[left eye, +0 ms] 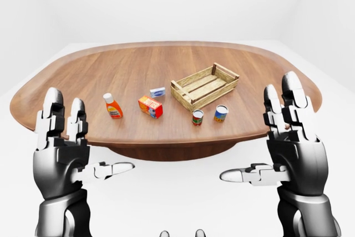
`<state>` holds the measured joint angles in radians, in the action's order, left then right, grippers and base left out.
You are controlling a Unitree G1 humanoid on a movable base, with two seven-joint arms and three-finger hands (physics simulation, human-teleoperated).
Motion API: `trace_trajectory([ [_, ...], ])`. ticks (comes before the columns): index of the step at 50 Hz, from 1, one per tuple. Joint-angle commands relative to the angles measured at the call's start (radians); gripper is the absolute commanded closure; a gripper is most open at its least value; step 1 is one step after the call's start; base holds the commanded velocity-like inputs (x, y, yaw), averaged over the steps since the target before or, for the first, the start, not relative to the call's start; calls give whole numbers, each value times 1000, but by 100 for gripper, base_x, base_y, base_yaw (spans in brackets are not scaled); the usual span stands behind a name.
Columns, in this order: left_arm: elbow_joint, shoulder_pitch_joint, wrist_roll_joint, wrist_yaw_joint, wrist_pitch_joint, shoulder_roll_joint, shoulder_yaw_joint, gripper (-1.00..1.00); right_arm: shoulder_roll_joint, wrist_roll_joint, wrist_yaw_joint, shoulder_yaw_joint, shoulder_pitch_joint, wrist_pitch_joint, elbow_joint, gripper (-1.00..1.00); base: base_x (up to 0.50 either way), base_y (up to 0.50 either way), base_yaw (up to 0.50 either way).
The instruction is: Pick up the tomato sauce, and put it in the wooden tray.
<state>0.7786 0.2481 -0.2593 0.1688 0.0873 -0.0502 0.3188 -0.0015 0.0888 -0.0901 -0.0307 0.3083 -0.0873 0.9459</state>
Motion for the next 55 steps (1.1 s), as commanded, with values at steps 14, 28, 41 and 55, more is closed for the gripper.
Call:
trace_trajectory([
  [14,31,12,-1,13,0,-10,14,-99,-4,-36,-37,-7,42,0,42,-100,50,0,0],
  [28,39,18,-2,17,0,-14,16,-98,-1,-46,-45,4,47,0,57,-100,50,0,0],
  [41,42,22,-3,22,0,-17,18,-99,-4,-44,-48,-3,50,0,64,-100,50,0,0],
  [55,45,29,5,27,0,-21,10,-99,-5,-46,-52,-3,51,0,66,-100,50,0,0],
])
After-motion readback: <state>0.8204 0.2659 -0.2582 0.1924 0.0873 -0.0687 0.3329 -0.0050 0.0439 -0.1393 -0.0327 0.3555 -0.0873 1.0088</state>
